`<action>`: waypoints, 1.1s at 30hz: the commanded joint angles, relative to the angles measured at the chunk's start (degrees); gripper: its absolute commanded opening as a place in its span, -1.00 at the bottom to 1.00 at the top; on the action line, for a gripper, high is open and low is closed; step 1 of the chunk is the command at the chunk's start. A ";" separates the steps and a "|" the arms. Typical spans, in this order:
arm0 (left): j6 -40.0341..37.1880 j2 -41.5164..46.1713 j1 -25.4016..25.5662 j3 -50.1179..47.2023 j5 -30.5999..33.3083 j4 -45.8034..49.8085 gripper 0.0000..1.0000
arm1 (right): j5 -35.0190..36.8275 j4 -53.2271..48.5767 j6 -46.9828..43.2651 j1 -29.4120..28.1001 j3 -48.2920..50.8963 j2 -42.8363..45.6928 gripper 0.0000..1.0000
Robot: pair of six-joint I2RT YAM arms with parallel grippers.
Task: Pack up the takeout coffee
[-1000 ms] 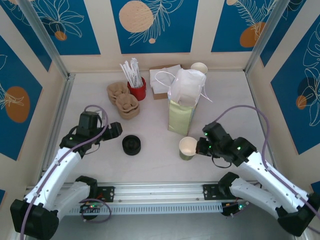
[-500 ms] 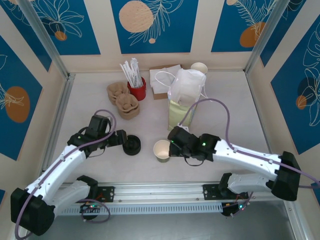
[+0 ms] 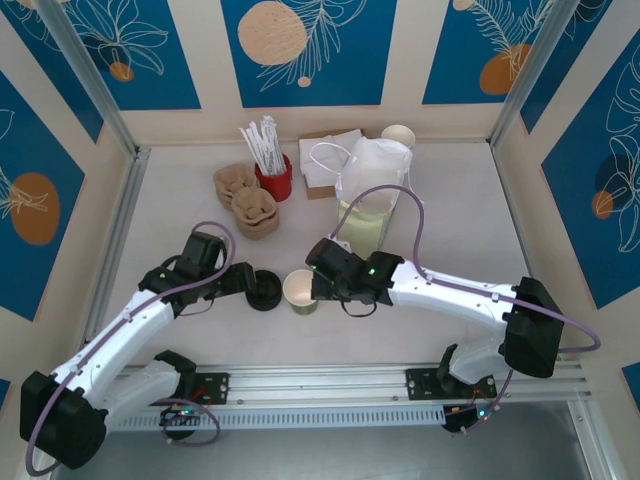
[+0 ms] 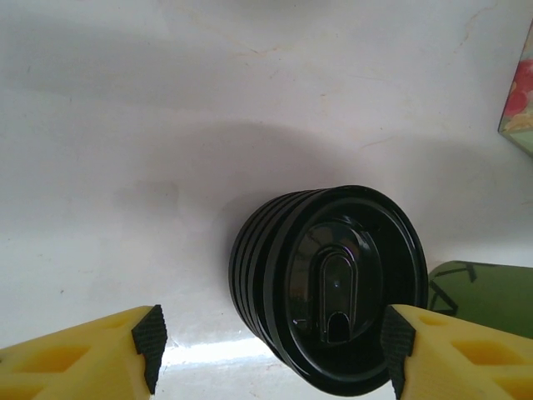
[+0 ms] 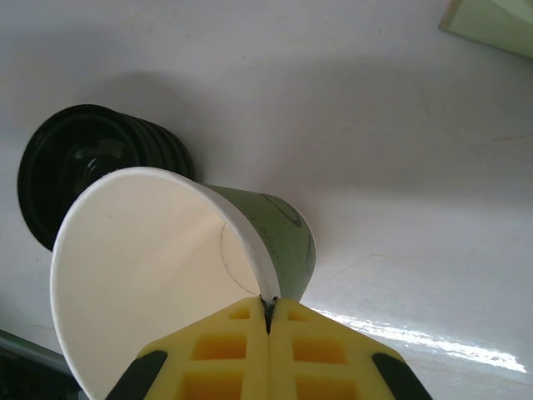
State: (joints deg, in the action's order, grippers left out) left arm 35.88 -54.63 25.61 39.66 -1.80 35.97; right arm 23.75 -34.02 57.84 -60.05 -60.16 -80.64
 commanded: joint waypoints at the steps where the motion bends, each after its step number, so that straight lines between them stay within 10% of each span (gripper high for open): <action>1: 1.26 -0.48 0.94 -0.76 0.49 -1.20 0.34 | -0.51 -0.16 -0.12 0.92 -1.72 -0.64 -1.00; 33: 3.90 -9.82 5.07 1.46 2.51 -2.98 -0.08 | -3.24 -0.95 1.14 3.54 1.51 0.70 -0.62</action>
State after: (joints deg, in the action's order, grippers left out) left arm 39.13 -63.83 29.93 39.40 -0.32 33.36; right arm 21.08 -34.24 58.46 -56.84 -58.70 -80.05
